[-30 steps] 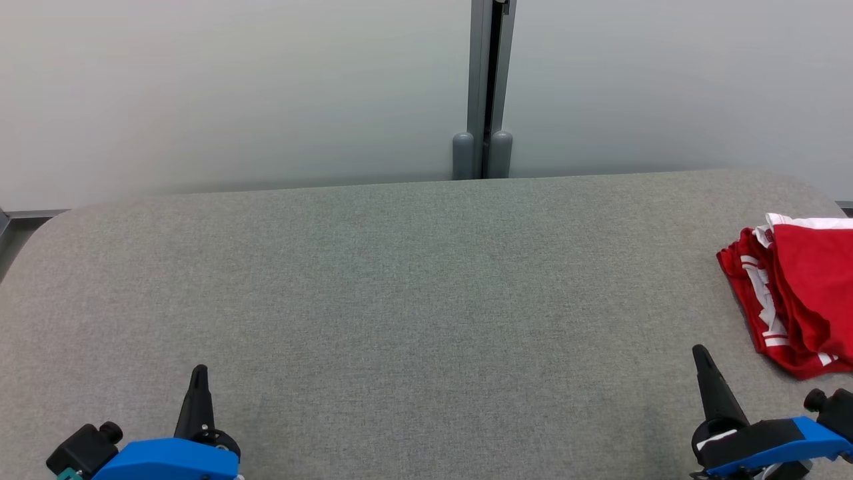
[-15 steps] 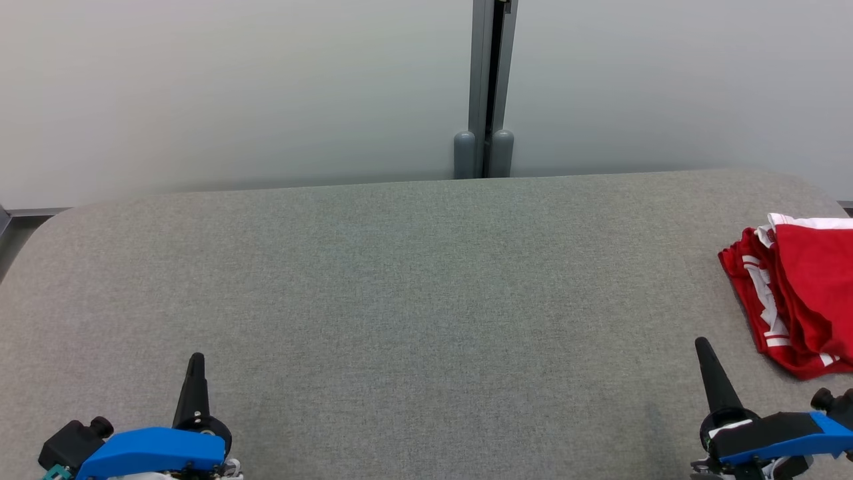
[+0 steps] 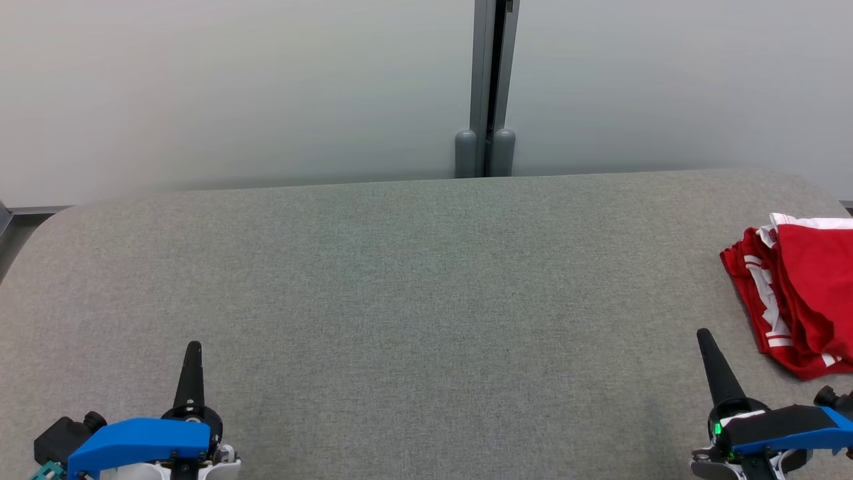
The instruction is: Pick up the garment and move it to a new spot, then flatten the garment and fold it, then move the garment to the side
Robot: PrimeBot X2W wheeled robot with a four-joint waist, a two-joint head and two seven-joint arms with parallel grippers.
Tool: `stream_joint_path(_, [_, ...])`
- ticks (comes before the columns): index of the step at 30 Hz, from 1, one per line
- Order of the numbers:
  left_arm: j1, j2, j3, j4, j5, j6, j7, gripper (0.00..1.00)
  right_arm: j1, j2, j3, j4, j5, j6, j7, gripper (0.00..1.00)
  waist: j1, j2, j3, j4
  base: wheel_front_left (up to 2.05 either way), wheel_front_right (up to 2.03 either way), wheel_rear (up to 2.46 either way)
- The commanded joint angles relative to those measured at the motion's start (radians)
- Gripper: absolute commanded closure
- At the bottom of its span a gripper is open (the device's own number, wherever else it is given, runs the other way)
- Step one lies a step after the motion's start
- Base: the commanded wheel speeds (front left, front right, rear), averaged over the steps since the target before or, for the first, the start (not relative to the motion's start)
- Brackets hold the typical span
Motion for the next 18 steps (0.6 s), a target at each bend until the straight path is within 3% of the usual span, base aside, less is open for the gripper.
stream_joint_path(1, [-0.018, 0.003, 0.007, -0.013, -0.014, -0.001, 0.005, 1.0, -0.019, 0.001, -0.004, -0.006, 0.018, 0.0, 0.003, 1.0, -0.0001, -0.0001, 0.0, 0.0, 0.0, 0.0, 0.0])
stream_joint_path(18, [-0.032, -0.005, 0.027, -0.033, -0.152, -0.001, 0.045, 1.0, -0.034, 0.005, -0.012, -0.002, 0.165, 0.0, 0.025, 1.0, -0.0001, -0.0001, 0.003, 0.003, 0.0, 0.0, 0.0])
